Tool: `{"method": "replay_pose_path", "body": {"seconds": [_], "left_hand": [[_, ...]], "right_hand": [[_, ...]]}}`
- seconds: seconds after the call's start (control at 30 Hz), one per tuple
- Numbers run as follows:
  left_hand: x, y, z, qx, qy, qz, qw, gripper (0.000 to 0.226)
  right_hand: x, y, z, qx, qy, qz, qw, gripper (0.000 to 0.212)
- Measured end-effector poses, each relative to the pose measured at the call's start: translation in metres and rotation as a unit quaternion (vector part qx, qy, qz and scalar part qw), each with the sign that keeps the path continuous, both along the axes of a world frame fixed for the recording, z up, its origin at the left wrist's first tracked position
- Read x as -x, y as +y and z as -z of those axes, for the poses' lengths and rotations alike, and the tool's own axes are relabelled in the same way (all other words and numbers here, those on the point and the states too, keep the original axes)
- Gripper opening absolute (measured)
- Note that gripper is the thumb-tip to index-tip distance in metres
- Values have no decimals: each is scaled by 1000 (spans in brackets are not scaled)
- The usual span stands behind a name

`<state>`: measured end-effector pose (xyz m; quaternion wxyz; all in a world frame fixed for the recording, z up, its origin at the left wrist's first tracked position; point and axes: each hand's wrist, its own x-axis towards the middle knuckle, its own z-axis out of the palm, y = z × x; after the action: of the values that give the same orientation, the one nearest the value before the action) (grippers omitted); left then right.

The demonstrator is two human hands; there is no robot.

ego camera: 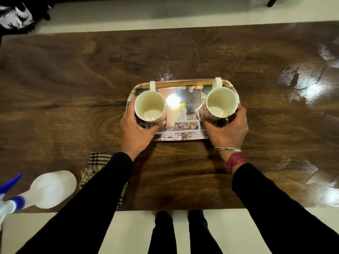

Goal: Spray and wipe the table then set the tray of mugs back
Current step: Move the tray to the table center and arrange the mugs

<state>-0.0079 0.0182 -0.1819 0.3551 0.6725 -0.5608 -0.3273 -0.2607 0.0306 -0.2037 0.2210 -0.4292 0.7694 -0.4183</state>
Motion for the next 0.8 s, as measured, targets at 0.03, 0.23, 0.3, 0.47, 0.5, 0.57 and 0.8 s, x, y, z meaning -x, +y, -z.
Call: {"method": "replay_pose_path", "body": {"seconds": [0.03,0.23,0.3,0.47,0.5,0.57,0.8], "left_hand": [[0,0,0,-1,0,0,1000,98],[1,2,1,-12,2,-12,1000,100],[0,5,1,-26,17,-25,999,108],[-1,31,-3,3,27,-69,997,112],[-1,38,-4,10,22,-74,997,109],[-3,54,-6,20,22,-82,996,98],[-47,98,-10,28,-49,-99,994,67]], "right_hand": [[0,0,0,1,2,0,1000,91],[1,1,3,11,-3,-1,1000,94],[0,5,3,25,2,-6,1000,104],[-8,32,-8,65,60,-11,996,109],[-10,39,-8,74,77,-13,994,103],[-14,53,-4,94,105,-35,989,85],[-66,87,-6,101,115,-245,957,52]]}}
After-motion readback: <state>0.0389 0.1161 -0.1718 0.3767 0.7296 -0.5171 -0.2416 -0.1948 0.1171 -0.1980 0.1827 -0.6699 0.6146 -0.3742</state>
